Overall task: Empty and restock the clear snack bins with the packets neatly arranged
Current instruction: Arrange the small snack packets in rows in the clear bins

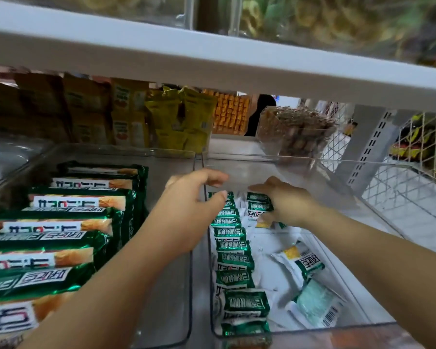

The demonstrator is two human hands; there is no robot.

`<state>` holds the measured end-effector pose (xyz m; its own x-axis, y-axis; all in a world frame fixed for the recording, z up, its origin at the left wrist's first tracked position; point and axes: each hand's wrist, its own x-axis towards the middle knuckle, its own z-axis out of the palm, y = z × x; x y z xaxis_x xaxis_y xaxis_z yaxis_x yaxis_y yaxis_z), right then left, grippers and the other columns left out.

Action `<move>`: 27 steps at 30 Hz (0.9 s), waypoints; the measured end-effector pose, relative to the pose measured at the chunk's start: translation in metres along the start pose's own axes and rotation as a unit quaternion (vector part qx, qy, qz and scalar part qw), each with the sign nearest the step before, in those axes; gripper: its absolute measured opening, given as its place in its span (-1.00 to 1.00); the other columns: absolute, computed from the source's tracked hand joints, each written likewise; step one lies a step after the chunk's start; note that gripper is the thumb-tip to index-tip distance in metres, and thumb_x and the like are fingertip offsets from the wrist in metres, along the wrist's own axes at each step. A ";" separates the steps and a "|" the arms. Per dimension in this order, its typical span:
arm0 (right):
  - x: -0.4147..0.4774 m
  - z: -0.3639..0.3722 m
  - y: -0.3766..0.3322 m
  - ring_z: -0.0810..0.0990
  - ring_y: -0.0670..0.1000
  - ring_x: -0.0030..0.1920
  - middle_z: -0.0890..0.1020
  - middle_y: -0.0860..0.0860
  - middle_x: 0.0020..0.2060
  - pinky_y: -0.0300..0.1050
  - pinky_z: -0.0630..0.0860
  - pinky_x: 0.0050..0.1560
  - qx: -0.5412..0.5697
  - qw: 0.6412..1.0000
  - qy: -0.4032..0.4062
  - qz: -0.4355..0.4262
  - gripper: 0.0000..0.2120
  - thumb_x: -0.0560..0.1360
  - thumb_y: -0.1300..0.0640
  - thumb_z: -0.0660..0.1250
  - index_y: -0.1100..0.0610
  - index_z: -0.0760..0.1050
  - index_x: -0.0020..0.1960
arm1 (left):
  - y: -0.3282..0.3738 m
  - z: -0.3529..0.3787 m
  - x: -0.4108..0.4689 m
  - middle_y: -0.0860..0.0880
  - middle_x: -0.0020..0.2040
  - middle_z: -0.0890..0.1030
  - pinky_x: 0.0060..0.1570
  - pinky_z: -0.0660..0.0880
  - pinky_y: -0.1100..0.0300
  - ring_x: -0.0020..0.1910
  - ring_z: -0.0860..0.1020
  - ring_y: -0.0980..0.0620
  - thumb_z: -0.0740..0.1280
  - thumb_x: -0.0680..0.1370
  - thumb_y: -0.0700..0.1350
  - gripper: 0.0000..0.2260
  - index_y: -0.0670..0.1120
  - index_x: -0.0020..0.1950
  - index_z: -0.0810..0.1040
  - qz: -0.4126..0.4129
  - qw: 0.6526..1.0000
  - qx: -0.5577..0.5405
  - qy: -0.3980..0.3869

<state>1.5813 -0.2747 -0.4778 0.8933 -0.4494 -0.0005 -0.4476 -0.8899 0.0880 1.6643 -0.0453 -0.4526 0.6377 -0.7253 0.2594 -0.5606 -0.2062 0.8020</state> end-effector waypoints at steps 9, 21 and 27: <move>-0.005 -0.033 0.028 0.46 0.07 0.25 0.43 0.08 0.34 -0.21 0.44 0.12 0.100 0.987 -0.046 0.121 -0.62 0.54 0.24 0.28 0.11 0.39 0.35 | 0.000 0.000 0.000 0.24 0.12 0.50 -0.28 0.31 0.63 0.02 0.52 0.12 0.28 0.57 0.00 -0.82 0.29 0.09 0.45 0.020 0.999 -0.035 -0.003; -0.015 -0.019 0.004 0.47 -0.01 -0.38 0.46 0.00 -0.41 -0.22 0.41 -0.38 -0.072 0.973 -0.181 0.122 -0.80 0.39 0.11 0.42 0.15 0.42 -0.28 | -0.001 0.000 0.001 0.21 0.11 0.51 -0.34 0.36 0.57 -0.05 0.53 0.10 0.28 0.58 -0.05 -0.81 0.25 0.10 0.46 0.028 0.998 -0.047 0.009; -0.035 -0.044 -0.002 0.52 0.03 -0.47 0.58 0.05 -0.50 -0.26 0.37 -0.45 0.047 0.965 -0.207 0.154 -0.64 0.44 -0.07 0.37 0.16 0.49 -0.38 | -0.001 0.000 0.000 0.26 0.05 0.50 -0.32 0.31 0.63 -0.06 0.46 0.21 0.28 0.58 -0.05 -0.82 0.25 0.08 0.46 0.037 0.998 -0.052 0.006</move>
<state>1.5526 -0.2540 -0.4338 0.6334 -0.6696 -0.3879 -0.7087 -0.7032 0.0566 1.6651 -0.0451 -0.4538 0.6035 -0.7279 0.3256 -0.5487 -0.0828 0.8319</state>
